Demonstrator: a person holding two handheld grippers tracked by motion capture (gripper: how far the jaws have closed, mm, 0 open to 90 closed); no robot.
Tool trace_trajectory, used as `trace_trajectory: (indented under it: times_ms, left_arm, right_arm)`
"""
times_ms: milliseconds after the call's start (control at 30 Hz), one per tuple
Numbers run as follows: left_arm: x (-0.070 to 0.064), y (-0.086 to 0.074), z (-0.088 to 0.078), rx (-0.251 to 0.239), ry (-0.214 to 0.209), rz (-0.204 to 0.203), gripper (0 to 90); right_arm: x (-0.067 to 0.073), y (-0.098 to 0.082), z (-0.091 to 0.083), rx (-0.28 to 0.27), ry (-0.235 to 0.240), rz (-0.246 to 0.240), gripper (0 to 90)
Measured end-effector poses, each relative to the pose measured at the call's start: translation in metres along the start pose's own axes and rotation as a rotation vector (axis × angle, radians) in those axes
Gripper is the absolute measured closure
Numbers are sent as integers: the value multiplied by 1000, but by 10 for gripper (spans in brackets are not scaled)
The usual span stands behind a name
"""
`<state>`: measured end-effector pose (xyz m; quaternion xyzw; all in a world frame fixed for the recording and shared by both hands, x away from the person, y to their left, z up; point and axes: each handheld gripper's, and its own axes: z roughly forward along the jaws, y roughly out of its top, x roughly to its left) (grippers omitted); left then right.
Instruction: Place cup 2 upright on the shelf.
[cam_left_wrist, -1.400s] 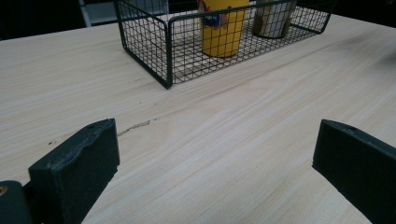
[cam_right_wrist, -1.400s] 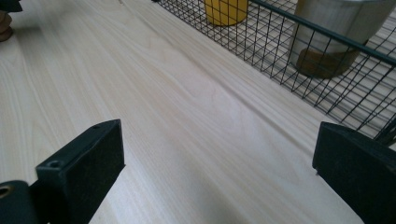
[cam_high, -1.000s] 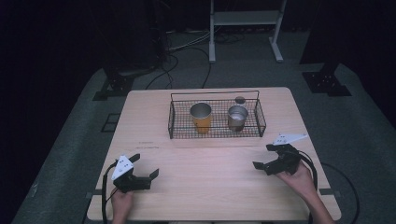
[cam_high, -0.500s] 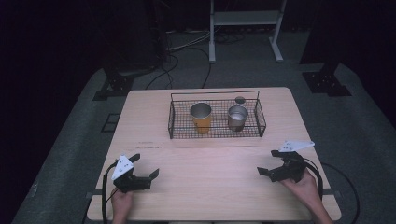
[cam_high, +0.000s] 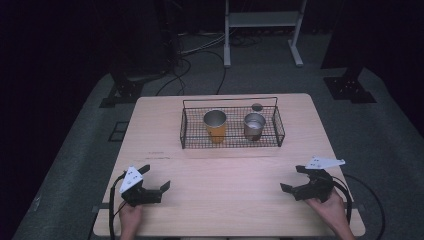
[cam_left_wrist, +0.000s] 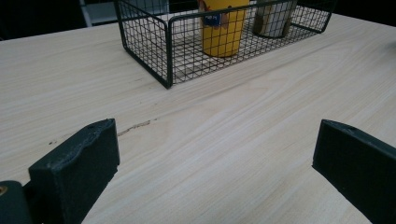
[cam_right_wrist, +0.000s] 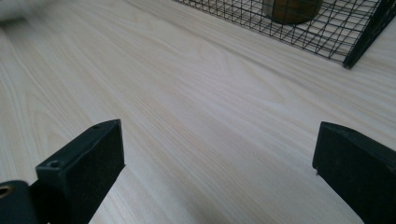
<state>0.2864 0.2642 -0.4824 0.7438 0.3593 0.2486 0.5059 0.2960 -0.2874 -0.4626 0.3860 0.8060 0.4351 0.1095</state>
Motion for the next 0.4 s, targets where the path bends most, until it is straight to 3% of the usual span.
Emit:
trace_trajectory:
  times_ms: [267,400]
  left_arm:
    - [0,0,0,1,1,-1,0]
    - [0,0,0,2,3,-3,0]
  right_arm:
    - [4,-16,-5,-11,-25,17,14]
    - [6,-25,-9,-41,-32,54,14]
